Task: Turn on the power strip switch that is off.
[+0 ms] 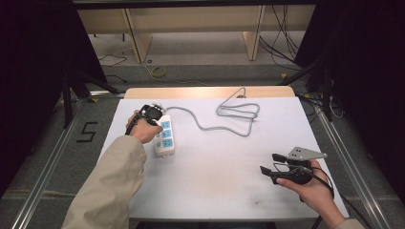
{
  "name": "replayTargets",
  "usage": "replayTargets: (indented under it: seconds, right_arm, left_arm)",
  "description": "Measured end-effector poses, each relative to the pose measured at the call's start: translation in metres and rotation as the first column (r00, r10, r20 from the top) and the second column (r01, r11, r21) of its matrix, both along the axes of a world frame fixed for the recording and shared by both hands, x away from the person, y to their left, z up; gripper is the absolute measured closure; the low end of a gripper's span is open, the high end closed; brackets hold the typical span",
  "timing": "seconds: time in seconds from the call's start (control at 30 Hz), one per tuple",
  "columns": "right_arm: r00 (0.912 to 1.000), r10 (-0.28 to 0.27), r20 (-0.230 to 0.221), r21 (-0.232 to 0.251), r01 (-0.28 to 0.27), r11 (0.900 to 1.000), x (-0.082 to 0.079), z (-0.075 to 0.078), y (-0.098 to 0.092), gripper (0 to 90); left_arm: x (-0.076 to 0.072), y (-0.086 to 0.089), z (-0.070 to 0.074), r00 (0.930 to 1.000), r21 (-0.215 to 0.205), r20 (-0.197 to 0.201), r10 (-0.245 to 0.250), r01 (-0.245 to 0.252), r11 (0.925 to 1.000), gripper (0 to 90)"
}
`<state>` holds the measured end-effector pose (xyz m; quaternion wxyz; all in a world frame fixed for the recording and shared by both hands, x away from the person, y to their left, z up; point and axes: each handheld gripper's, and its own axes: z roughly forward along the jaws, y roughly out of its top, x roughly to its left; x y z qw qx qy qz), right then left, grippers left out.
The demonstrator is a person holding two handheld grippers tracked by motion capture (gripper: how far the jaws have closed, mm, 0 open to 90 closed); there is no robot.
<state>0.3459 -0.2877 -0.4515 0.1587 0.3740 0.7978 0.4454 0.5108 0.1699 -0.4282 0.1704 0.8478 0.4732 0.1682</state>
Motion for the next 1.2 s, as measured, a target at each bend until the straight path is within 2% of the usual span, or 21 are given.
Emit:
replayTargets:
  seconds: [0.07,0.1,0.23,0.43,0.67,0.9,0.97,1.03,1.13,1.2]
  right_arm:
    - [1.0000,-0.003,-0.001,0.003,0.003,1.000,0.000,0.000,0.000,29.6]
    - [1.0000,-0.001,0.000,0.000,0.001,1.000,0.000,0.000,0.000,29.6]
    - [1.0000,-0.002,-0.001,0.000,0.002,1.000,0.000,0.001,0.000,29.6]
    - [1.0000,-0.002,-0.001,0.000,0.002,1.000,0.000,0.000,0.000,29.6]
    - [1.0000,-0.003,0.001,-0.003,0.003,1.000,0.000,0.001,0.000,29.5]
    - [1.0000,-0.002,0.001,-0.002,0.002,1.000,0.000,0.001,0.000,29.5]
    - [1.0000,-0.002,0.001,-0.002,0.002,1.000,0.000,0.001,0.000,29.5]
    - [1.0000,-0.003,0.000,-0.001,0.003,1.000,0.000,0.001,0.000,29.5]
    - [1.0000,0.000,0.000,-0.003,0.000,1.000,0.000,0.001,0.000,29.5]
    - [1.0000,0.000,0.000,-0.003,0.000,1.000,0.000,0.001,0.000,29.5]
  left_arm:
    - [-0.001,0.001,0.002,0.9999,-0.005,0.010,0.001,-0.001,1.0000,89.3]
    - [-0.002,0.001,0.003,0.9999,-0.009,0.013,0.000,0.000,1.0000,83.8]
    - [-0.004,0.001,0.007,0.9994,-0.022,0.034,-0.003,0.004,0.9997,82.2]
    - [-0.009,0.000,0.014,0.9972,-0.052,0.074,-0.015,0.019,0.9985,75.2]
    - [-0.016,-0.005,0.018,0.9958,-0.092,0.085,-0.034,0.042,0.9949,67.7]
    - [-0.024,-0.013,0.024,0.9903,-0.123,0.131,-0.047,0.063,0.9904,57.3]
    - [-0.026,-0.014,0.026,0.9901,-0.137,0.128,-0.058,0.076,0.9877,53.6]
    - [-0.029,-0.017,0.026,0.9913,-0.152,0.109,-0.074,0.090,0.9842,51.9]
    - [-0.034,-0.020,0.027,0.9894,-0.144,0.118,-0.085,0.102,0.9842,47.7]
    - [-0.036,-0.022,0.028,0.9892,-0.155,0.119,-0.086,0.104,0.9825,45.1]
